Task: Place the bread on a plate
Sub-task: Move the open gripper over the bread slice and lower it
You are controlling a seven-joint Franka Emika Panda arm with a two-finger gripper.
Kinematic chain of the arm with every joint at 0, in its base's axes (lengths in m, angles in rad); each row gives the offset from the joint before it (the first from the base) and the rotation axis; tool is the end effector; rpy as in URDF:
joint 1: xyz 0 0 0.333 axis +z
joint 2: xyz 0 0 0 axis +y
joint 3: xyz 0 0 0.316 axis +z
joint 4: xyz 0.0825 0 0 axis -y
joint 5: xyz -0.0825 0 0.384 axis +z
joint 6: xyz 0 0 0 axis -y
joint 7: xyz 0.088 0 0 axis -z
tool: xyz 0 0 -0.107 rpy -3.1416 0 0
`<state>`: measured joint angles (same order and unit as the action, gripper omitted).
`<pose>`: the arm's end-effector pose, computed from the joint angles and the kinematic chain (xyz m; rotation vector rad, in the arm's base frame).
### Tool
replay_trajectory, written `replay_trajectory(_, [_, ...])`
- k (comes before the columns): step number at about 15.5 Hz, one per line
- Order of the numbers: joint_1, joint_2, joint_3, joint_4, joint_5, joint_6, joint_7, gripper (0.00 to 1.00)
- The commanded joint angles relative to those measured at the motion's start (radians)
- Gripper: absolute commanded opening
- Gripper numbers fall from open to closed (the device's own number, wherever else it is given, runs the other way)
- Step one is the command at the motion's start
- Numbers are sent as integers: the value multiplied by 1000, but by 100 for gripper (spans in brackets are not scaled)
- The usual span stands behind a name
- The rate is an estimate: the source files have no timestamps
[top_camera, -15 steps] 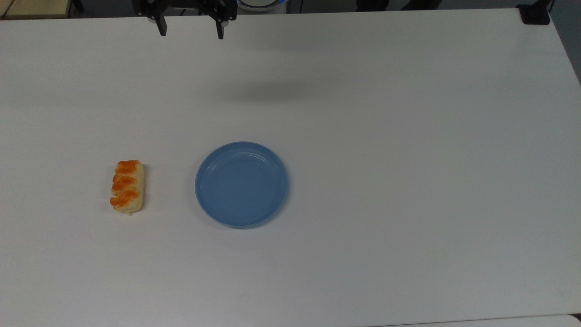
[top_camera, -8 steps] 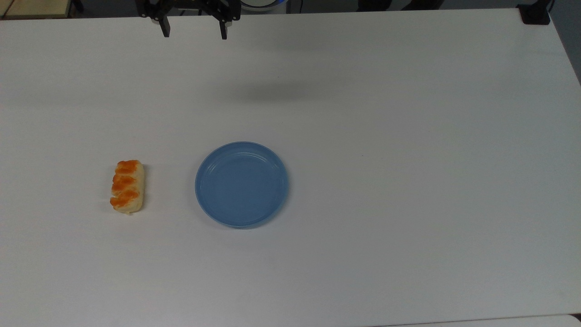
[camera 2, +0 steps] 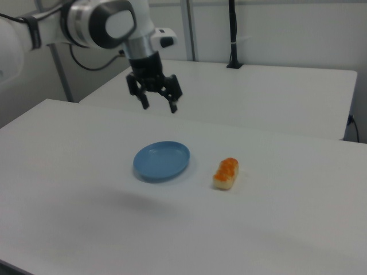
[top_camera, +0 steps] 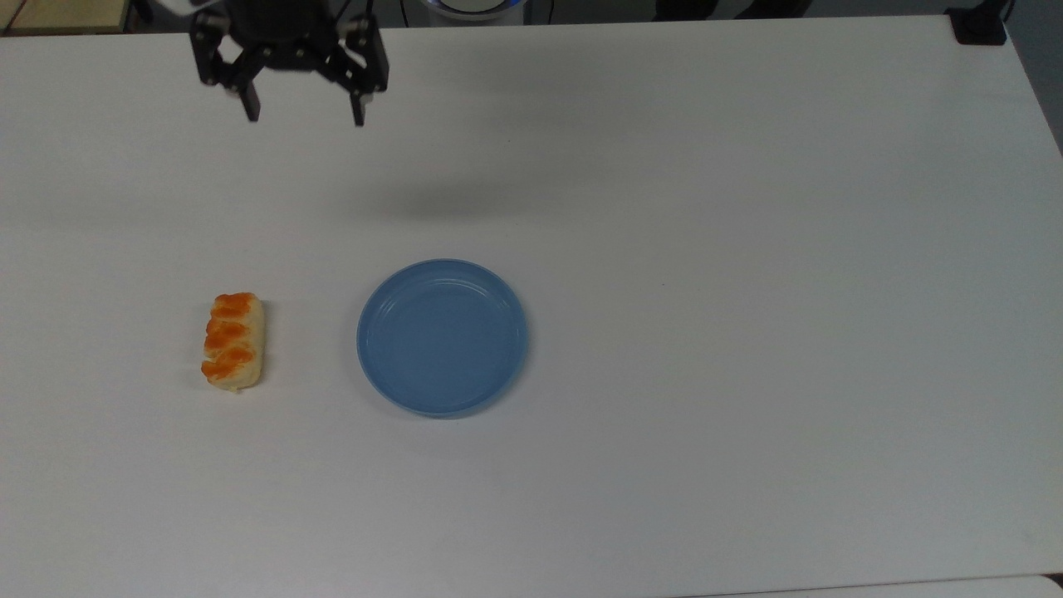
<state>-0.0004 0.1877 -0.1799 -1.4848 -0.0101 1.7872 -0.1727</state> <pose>0.6208 -0.1038 0.5767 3.0740 -0.0015 0.1667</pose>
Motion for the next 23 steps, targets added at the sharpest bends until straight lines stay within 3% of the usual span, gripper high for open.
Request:
replay_trajectory(1, [8,77,-55,-3,2,98,-27,100])
replay_trajectory(5, [7,217,-87,84,2,175,-14,100])
replay_trajectory(13, [-33,380,-96,95,13,423,28,100])
replay_trajectory(23, [-70,475,-96,89,81,483,21,100])
